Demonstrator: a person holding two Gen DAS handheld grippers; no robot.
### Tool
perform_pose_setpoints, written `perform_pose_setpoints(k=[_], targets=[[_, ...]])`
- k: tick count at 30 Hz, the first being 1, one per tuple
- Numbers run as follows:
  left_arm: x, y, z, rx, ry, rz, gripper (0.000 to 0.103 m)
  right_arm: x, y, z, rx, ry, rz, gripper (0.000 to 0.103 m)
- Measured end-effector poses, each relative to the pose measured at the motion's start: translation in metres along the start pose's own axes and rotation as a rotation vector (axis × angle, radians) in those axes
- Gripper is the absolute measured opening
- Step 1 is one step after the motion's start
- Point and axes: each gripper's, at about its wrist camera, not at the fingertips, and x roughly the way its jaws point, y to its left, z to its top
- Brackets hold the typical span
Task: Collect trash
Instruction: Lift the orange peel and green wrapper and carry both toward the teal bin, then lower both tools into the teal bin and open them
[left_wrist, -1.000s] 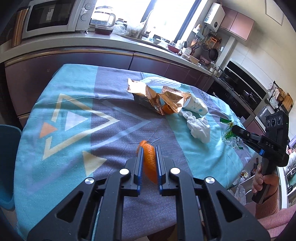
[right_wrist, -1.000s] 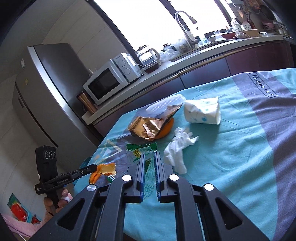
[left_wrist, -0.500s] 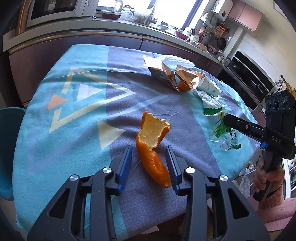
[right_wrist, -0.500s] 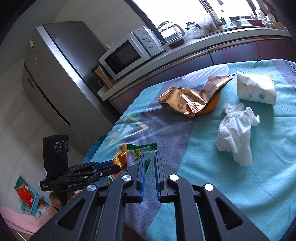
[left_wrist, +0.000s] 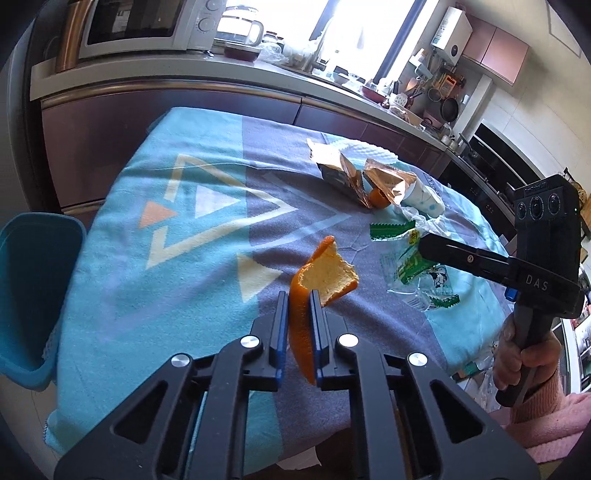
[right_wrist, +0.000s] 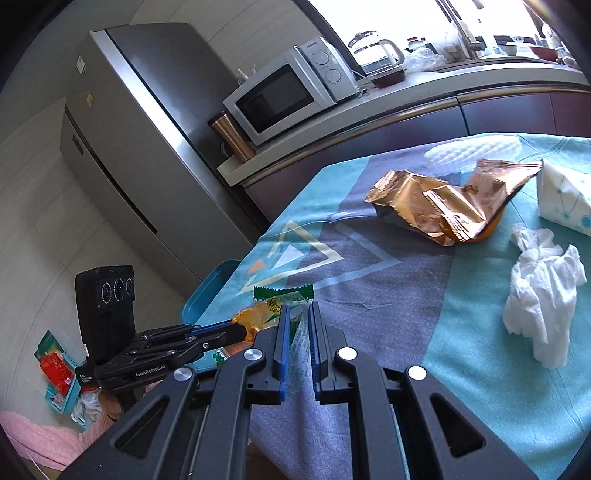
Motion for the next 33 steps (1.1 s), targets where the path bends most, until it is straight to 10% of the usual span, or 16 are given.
perform_pose_setpoints(k=[19,33], targets=[[-0.108,0.118,0.001,-0.204,-0.186,0.296,0.011,0.1,0.083,0.033,-0.163,0.126,0.203,0.009],[-0.12,0.19,-0.009,-0.286,-0.159,0.441,0.011,0.182,0.134,0.046,-0.236,0.228,0.218,0.009]])
